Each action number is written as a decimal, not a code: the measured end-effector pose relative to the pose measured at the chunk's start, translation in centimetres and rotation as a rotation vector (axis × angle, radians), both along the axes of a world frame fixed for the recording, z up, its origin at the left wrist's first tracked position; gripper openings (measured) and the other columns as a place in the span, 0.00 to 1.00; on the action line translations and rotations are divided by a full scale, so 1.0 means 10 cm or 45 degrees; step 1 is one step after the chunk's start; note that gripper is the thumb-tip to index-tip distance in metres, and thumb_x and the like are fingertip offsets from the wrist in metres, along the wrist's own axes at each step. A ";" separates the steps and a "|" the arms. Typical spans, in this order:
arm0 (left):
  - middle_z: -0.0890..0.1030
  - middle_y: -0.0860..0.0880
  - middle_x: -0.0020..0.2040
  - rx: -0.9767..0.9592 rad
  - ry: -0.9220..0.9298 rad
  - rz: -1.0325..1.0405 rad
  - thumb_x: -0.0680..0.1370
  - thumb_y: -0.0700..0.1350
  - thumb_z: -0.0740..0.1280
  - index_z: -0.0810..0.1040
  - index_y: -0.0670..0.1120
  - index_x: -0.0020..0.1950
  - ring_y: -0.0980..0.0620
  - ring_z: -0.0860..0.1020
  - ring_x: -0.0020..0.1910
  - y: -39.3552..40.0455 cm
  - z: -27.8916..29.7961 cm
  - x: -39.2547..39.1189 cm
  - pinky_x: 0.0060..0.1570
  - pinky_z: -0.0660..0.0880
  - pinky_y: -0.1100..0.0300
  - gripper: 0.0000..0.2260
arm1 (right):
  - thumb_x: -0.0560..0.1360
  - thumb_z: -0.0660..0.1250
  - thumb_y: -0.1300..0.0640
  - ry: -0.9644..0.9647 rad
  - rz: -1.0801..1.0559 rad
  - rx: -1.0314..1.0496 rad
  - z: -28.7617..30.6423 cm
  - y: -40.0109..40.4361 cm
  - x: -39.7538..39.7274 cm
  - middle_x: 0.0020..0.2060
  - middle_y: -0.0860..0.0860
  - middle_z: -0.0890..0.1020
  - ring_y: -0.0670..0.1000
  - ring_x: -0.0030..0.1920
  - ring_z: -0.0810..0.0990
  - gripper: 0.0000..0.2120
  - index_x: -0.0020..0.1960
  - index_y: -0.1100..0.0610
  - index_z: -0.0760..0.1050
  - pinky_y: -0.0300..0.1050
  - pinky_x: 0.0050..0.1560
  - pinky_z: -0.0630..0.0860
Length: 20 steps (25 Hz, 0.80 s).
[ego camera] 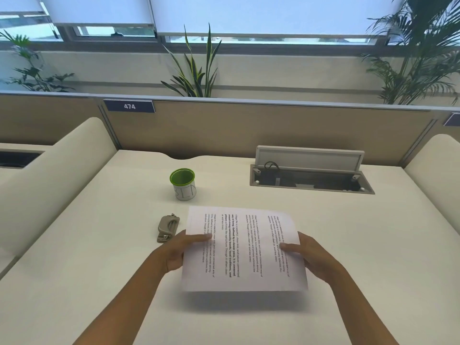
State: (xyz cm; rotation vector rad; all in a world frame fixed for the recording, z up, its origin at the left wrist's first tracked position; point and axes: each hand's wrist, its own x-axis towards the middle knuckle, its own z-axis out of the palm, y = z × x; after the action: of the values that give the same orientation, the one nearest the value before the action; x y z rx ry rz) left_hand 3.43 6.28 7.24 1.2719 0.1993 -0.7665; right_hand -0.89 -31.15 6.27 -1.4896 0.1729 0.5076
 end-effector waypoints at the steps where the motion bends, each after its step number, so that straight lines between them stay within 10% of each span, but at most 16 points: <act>1: 0.83 0.37 0.61 0.076 0.000 -0.015 0.70 0.42 0.79 0.78 0.39 0.67 0.36 0.83 0.58 -0.04 -0.06 0.00 0.61 0.77 0.38 0.26 | 0.73 0.77 0.57 0.023 -0.059 -0.063 -0.04 0.03 0.00 0.56 0.55 0.87 0.60 0.56 0.86 0.18 0.62 0.56 0.81 0.59 0.60 0.81; 7: 0.84 0.34 0.56 0.271 0.197 0.094 0.75 0.32 0.71 0.80 0.33 0.61 0.37 0.86 0.48 -0.23 -0.39 -0.10 0.45 0.83 0.46 0.15 | 0.68 0.80 0.62 0.232 -0.338 -0.314 -0.39 0.15 -0.10 0.44 0.59 0.89 0.57 0.40 0.89 0.12 0.50 0.63 0.86 0.43 0.37 0.82; 15: 0.84 0.34 0.57 0.389 0.165 0.109 0.74 0.33 0.73 0.80 0.33 0.61 0.34 0.82 0.57 -0.30 -0.58 -0.18 0.62 0.76 0.36 0.15 | 0.59 0.79 0.56 0.222 -0.456 -0.659 -0.46 0.18 -0.13 0.38 0.54 0.87 0.56 0.39 0.84 0.13 0.41 0.59 0.83 0.45 0.42 0.78; 20: 0.87 0.40 0.53 0.278 -0.028 0.223 0.74 0.37 0.74 0.81 0.39 0.61 0.38 0.85 0.52 -0.32 -0.48 -0.11 0.55 0.81 0.41 0.15 | 0.75 0.74 0.60 0.034 -0.420 -0.475 -0.39 0.19 -0.05 0.50 0.57 0.87 0.60 0.49 0.87 0.11 0.56 0.61 0.82 0.58 0.56 0.83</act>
State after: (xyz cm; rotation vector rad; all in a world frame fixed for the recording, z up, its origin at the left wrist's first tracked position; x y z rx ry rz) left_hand 2.29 3.04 2.43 1.4475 0.3796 -0.5913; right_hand -1.40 -29.28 2.40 -1.7724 0.5487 0.2346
